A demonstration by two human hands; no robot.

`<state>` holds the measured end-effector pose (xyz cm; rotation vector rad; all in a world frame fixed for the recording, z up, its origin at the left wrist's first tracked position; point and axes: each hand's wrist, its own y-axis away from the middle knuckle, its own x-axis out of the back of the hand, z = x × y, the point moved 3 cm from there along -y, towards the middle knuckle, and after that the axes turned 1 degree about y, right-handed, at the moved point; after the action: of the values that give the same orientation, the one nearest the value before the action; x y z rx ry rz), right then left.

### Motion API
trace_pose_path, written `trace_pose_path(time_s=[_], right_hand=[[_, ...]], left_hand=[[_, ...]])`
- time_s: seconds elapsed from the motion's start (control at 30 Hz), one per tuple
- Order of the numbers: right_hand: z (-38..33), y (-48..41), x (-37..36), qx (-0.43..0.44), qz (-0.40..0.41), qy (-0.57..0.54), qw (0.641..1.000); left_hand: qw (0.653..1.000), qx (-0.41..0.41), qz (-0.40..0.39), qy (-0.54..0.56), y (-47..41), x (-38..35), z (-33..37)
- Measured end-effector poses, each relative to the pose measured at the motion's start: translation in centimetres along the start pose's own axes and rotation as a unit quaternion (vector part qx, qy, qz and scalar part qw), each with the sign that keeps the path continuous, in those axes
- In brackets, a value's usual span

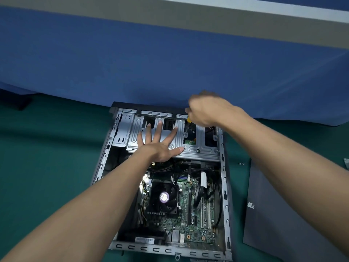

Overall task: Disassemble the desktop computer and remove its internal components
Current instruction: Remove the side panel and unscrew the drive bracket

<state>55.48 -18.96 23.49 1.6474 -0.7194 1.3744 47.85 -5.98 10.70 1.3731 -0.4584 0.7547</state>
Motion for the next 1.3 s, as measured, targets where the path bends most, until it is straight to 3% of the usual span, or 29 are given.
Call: trace_pose_path(time_s=[0.13, 0.2, 0.37, 0.6, 0.9, 1.3], right_hand=[[-1.1, -1.3, 0.7, 0.026, -0.107, 0.060, 0.992], [-1.5, -1.7, 0.8, 0.042, -0.120, 0.085, 0.988], [-2.0, -1.8, 0.6, 0.111, -0.114, 0.130, 0.979], [-1.2, -1.1, 0.4, 0.145, -0.102, 0.088, 0.980], [-1.1, -1.1, 0.3, 0.039, -0.081, 0.121, 0.989], [-1.0, -0.8, 1.0, 0.102, -0.082, 0.042, 0.991]], left_hand=[[1.000, -0.001, 0.001, 0.004, 0.1, -0.1, 0.0], [1.000, -0.002, 0.002, 0.009, 0.1, -0.1, 0.0], [1.000, -0.002, 0.008, 0.007, 0.0, -0.1, -0.1], [1.000, -0.002, 0.010, 0.006, -0.2, -0.2, -0.1], [1.000, -0.007, 0.006, 0.010, -0.4, -0.2, -0.1], [1.000, -0.007, 0.014, 0.013, -0.4, -0.3, -0.3]])
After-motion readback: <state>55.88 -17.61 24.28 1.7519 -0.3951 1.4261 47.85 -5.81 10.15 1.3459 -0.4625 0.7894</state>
